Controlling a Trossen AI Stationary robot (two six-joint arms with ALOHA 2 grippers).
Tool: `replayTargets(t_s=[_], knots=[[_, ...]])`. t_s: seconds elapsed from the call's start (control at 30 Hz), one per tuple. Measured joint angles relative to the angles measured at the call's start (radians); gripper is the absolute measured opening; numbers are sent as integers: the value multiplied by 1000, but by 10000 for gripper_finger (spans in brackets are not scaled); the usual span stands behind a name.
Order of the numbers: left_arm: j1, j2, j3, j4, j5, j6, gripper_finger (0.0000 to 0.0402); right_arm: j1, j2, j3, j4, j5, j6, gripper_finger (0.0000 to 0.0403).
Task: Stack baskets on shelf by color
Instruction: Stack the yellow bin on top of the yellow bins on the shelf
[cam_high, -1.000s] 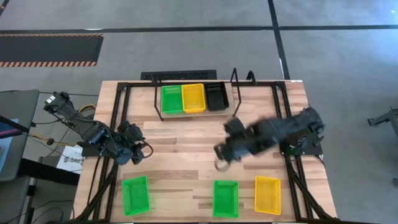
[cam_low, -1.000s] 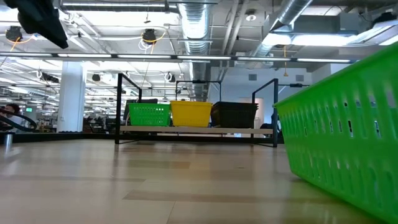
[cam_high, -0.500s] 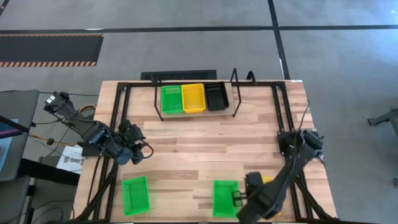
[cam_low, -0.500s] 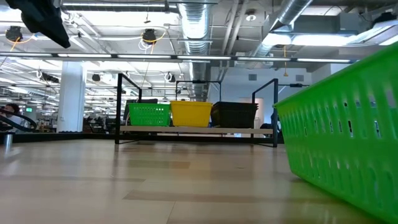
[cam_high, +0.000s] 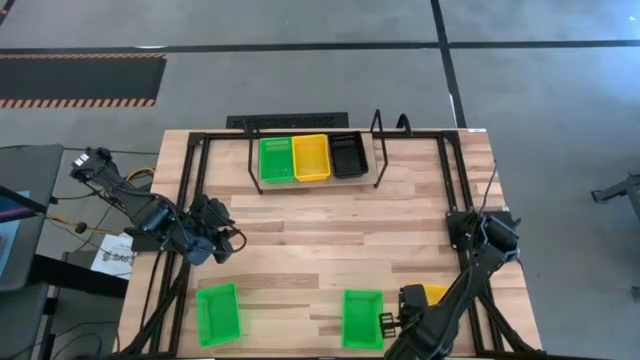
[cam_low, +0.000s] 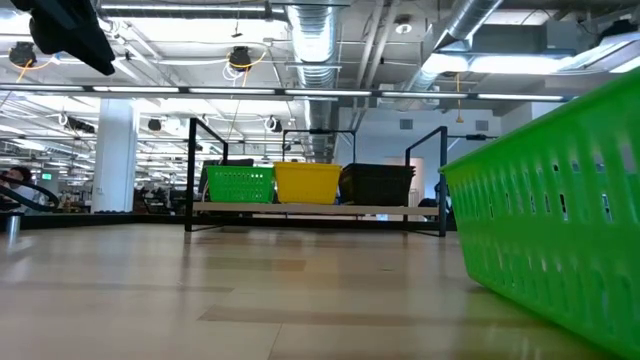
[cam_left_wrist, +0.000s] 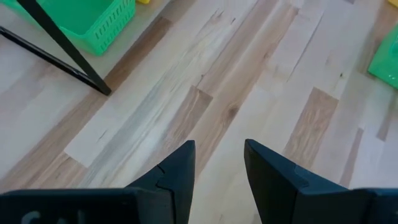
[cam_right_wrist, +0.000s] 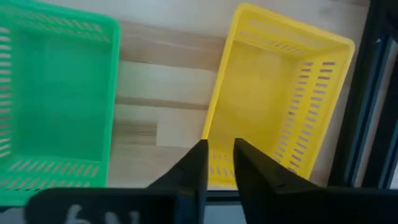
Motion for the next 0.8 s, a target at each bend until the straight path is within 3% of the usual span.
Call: replayTargets(t_s=[0.33, 0.67, 0.8], knots=[[0, 0, 0, 5, 1, 44, 125, -7, 0, -130, 75, -153, 74, 190], [0, 0, 0, 5, 5, 120, 125, -93, 0, -284, 371, -156, 86, 193], [0, 0, 0, 5, 10, 158, 125, -102, -1, -322, 374, -157, 86, 193]])
